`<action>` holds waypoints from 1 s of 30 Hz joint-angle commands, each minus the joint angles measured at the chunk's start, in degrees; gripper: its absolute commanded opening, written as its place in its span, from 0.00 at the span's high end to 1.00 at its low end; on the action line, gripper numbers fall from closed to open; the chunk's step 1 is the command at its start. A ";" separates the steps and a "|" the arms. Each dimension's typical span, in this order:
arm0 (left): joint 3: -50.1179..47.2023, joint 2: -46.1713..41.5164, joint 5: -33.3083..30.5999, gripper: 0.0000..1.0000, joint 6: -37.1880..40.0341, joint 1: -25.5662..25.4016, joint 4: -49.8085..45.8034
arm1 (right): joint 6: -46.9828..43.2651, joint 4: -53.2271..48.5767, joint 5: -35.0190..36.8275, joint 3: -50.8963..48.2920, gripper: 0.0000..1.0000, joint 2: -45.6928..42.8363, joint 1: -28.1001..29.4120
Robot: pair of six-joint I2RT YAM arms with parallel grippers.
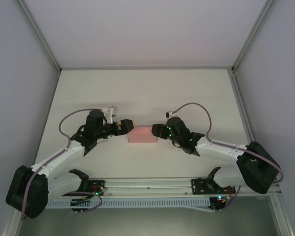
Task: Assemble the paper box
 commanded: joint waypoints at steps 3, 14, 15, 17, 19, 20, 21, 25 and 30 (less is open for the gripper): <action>7.60 -1.22 -13.14 0.00 4.98 -0.26 -15.89 | -4.50 -13.76 3.92 6.40 0.13 -1.41 -0.11; 16.99 -1.33 -44.77 0.00 4.77 -0.08 -36.39 | -57.56 -26.76 -24.23 19.81 0.00 1.48 0.02; 16.86 -1.43 -45.17 0.00 4.79 -0.07 -36.56 | -62.75 -30.02 -25.09 21.61 0.00 2.93 0.16; 16.25 -1.46 -45.71 0.00 5.21 -0.04 -36.13 | -69.59 -35.96 -24.23 25.82 0.00 6.44 0.39; 15.65 -1.45 -46.65 0.00 5.25 -0.01 -35.98 | -73.17 -39.83 -22.26 29.79 0.00 10.16 0.41; 15.29 -1.45 -46.88 0.00 5.48 0.00 -35.89 | -74.72 -41.82 -21.00 32.16 0.00 12.44 0.44; 15.07 -1.39 -47.13 0.00 5.49 0.01 -35.88 | -75.72 -43.06 -20.27 33.93 0.00 14.47 0.44; 14.57 -1.29 -47.14 0.00 5.97 0.10 -35.27 | -79.82 -46.24 -18.32 39.28 0.00 21.26 0.94; 14.13 -0.75 -47.11 0.00 6.10 0.19 -34.90 | -81.78 -47.31 -15.99 42.94 0.02 27.15 1.36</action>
